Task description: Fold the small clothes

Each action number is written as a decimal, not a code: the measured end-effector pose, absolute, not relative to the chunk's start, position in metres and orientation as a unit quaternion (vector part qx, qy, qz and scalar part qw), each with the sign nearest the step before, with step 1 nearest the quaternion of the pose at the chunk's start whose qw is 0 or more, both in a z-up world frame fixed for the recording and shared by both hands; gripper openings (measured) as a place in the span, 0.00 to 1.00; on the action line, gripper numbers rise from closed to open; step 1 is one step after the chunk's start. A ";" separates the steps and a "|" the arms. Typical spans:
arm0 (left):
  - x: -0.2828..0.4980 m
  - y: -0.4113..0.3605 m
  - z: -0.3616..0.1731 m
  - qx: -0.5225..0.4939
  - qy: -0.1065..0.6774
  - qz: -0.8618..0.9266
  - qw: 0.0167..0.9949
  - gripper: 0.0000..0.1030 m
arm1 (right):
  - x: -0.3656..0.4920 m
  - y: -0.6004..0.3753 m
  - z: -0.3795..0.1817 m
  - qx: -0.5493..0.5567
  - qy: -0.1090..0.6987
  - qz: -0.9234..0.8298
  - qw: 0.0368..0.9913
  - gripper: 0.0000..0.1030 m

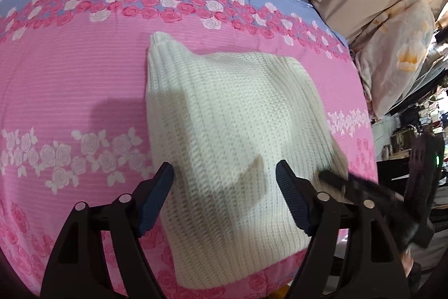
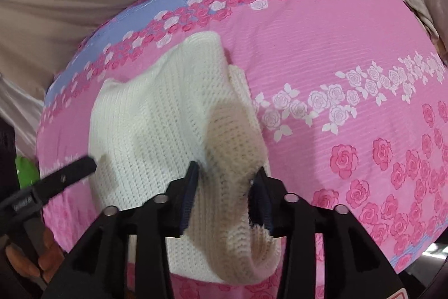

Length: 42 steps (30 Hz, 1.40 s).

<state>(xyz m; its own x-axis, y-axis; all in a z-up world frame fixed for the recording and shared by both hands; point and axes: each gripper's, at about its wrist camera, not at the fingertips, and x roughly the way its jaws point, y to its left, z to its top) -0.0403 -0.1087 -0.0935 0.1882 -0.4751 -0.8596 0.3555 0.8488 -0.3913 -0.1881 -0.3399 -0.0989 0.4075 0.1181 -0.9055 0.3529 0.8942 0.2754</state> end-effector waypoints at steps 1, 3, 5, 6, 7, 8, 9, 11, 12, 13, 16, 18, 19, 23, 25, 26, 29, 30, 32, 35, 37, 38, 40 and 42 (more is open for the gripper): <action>-0.040 -0.110 -0.095 -0.051 0.577 -0.267 0.770 0.72 | -0.194 -0.338 -0.103 0.218 0.547 -0.069 0.806 0.45; -0.039 -0.111 -0.097 -0.046 0.579 -0.261 0.771 0.72 | -0.206 -0.334 -0.109 0.243 0.560 -0.037 0.791 0.09; -0.039 -0.110 -0.098 -0.039 0.581 -0.258 0.771 0.72 | -0.218 -0.332 -0.094 0.280 0.539 -0.012 0.794 0.10; -0.039 -0.109 -0.099 -0.038 0.581 -0.257 0.771 0.72 | -0.224 -0.328 -0.084 0.282 0.527 -0.002 0.802 0.09; -0.038 -0.108 -0.100 -0.037 0.581 -0.254 0.772 0.72 | -0.225 -0.326 -0.081 0.276 0.524 -0.003 0.805 0.09; -0.038 -0.107 -0.102 -0.036 0.582 -0.251 0.772 0.72 | -0.226 -0.324 -0.084 0.261 0.530 -0.013 0.807 0.09; -0.038 -0.107 -0.105 -0.034 0.585 -0.250 0.771 0.72 | -0.224 -0.324 -0.097 0.245 0.545 -0.025 0.801 0.09; -0.037 -0.108 -0.111 -0.028 0.594 -0.246 0.766 0.72 | -0.221 -0.324 -0.135 0.211 0.590 -0.053 0.778 0.10; -0.037 -0.108 -0.113 -0.025 0.599 -0.246 0.761 0.72 | -0.222 -0.325 -0.139 0.223 0.586 -0.052 0.777 0.09; -0.037 -0.108 -0.114 -0.022 0.600 -0.245 0.761 0.72 | -0.224 -0.326 -0.132 0.235 0.581 -0.052 0.778 0.11; -0.036 -0.107 -0.114 -0.021 0.598 -0.247 0.762 0.72 | -0.228 -0.330 -0.110 0.237 0.565 -0.064 0.788 0.25; -0.035 -0.106 -0.115 -0.023 0.601 -0.245 0.760 0.72 | -0.231 -0.340 -0.097 0.236 0.554 -0.083 0.794 0.38; -0.035 -0.107 -0.116 -0.021 0.602 -0.246 0.760 0.72 | -0.232 -0.349 -0.092 0.245 0.546 -0.091 0.796 0.45; -0.033 -0.110 -0.118 -0.018 0.601 -0.245 0.761 0.75 | -0.218 -0.371 -0.089 0.266 0.528 -0.107 0.799 0.61; -0.030 -0.111 -0.124 -0.025 0.606 -0.243 0.757 0.78 | -0.205 -0.377 -0.095 0.269 0.533 -0.093 0.797 0.63; -0.029 -0.111 -0.127 -0.034 0.610 -0.244 0.753 0.79 | -0.194 -0.374 -0.101 0.271 0.537 -0.086 0.794 0.64; -0.022 -0.104 -0.141 -0.084 0.625 -0.247 0.735 0.85 | -0.165 -0.365 -0.129 0.281 0.560 -0.058 0.777 0.72; -0.021 -0.101 -0.146 -0.099 0.630 -0.249 0.729 0.86 | -0.159 -0.362 -0.138 0.287 0.569 -0.052 0.769 0.74; -0.017 -0.095 -0.160 -0.139 0.640 -0.250 0.713 0.88 | -0.151 -0.357 -0.155 0.314 0.570 -0.033 0.758 0.80; -0.017 -0.094 -0.160 -0.159 0.631 -0.274 0.708 0.73 | -0.152 -0.358 -0.158 0.343 0.549 -0.019 0.762 0.75; -0.017 -0.099 -0.148 -0.145 0.629 -0.284 0.709 0.53 | -0.155 -0.358 -0.144 0.345 0.536 -0.002 0.770 0.39; -0.017 -0.102 -0.138 -0.143 0.625 -0.291 0.710 0.49 | -0.155 -0.358 -0.135 0.339 0.531 0.001 0.777 0.35; -0.015 -0.107 -0.108 -0.148 0.605 -0.319 0.714 0.44 | -0.159 -0.362 -0.100 0.332 0.498 0.012 0.801 0.30; -0.014 -0.114 -0.077 -0.153 0.579 -0.342 0.724 0.44 | -0.162 -0.368 -0.063 0.315 0.466 0.011 0.827 0.29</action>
<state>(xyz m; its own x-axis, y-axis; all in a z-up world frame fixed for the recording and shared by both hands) -0.0138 -0.1141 -0.0775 0.0946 -0.6728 -0.7338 0.3186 0.7188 -0.6179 -0.1621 -0.3682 -0.0632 0.5654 0.3125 -0.7633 0.2754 0.8008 0.5319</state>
